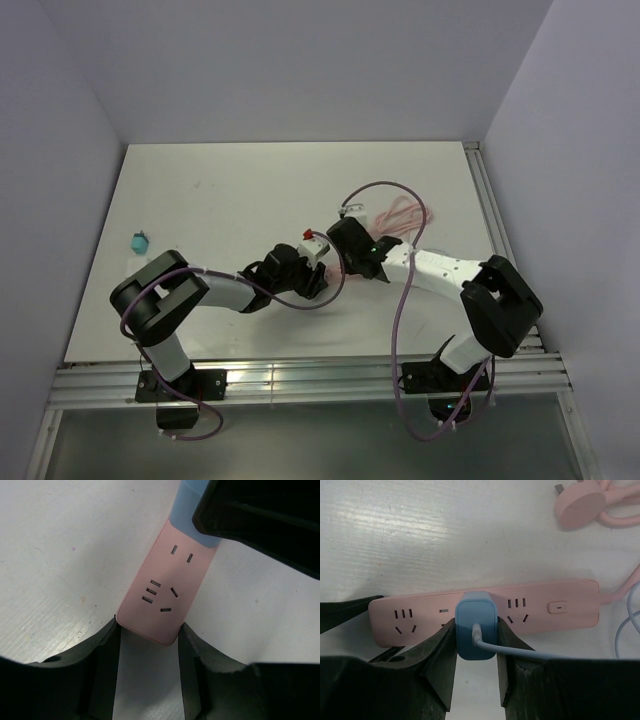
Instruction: Insert the plug
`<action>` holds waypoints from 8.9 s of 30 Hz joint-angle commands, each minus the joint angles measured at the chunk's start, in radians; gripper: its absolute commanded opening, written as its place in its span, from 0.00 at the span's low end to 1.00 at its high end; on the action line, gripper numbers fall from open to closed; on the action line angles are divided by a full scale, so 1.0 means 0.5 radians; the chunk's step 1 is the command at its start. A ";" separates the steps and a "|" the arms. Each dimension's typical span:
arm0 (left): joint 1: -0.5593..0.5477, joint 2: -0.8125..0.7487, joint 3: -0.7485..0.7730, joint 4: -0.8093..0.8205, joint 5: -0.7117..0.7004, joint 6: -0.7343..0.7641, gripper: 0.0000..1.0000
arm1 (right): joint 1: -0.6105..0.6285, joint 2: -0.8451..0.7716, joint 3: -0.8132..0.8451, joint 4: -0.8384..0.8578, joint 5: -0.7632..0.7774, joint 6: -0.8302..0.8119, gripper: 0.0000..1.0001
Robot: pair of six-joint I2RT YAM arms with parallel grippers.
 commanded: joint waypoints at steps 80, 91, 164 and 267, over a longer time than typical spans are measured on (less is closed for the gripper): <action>2.311 0.079 1.562 -2.937 -1.069 -1.882 0.96 | -0.081 -1.399 -0.503 0.264 -1.127 0.063 0.74; 2.406 0.272 1.557 -2.855 -0.867 -2.017 0.88 | -0.084 -1.267 -0.564 0.433 -1.253 -0.011 0.74; 1.508 -0.709 0.852 -1.285 1.136 -1.670 0.00 | -0.120 -1.214 -0.306 0.688 -1.532 -0.155 0.84; 0.479 -1.618 0.256 -0.676 1.487 -1.250 0.56 | -0.200 -0.776 -0.009 1.191 -2.815 0.434 0.00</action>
